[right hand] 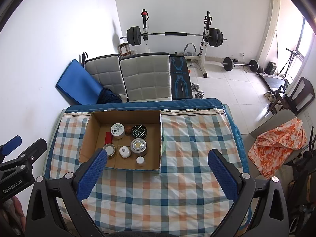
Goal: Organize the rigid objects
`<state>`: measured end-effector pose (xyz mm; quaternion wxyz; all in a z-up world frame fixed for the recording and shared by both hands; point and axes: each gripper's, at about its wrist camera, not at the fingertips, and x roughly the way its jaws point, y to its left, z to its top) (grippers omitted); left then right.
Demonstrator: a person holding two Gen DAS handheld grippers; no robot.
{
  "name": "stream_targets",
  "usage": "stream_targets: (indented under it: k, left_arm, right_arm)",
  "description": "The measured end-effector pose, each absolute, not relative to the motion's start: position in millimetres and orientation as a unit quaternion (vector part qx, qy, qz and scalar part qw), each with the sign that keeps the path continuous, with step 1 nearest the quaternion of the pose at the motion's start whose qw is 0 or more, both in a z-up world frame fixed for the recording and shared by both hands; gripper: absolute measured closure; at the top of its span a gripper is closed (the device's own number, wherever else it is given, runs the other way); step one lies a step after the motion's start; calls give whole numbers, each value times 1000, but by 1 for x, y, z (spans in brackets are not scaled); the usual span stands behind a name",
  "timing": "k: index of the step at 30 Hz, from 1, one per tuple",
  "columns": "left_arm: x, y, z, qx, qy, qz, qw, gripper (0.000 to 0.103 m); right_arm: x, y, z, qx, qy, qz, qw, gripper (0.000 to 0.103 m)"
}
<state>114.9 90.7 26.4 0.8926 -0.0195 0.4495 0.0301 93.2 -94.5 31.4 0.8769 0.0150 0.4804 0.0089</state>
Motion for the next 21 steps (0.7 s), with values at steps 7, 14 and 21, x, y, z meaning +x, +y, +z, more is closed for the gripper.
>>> stream_targets:
  k: [7, 14, 21]
  left_arm:
    - [115, 89, 25, -23, 449, 29, 893, 2]
    - [113, 89, 22, -21, 451, 31, 892, 2]
    - [113, 90, 21, -22, 451, 30, 892, 2]
  right_arm:
    - [94, -94, 29, 18, 481, 4, 876, 0]
    - [93, -92, 27, 20, 482, 2, 876, 0]
    - [92, -93, 25, 22, 480, -1, 877, 0]
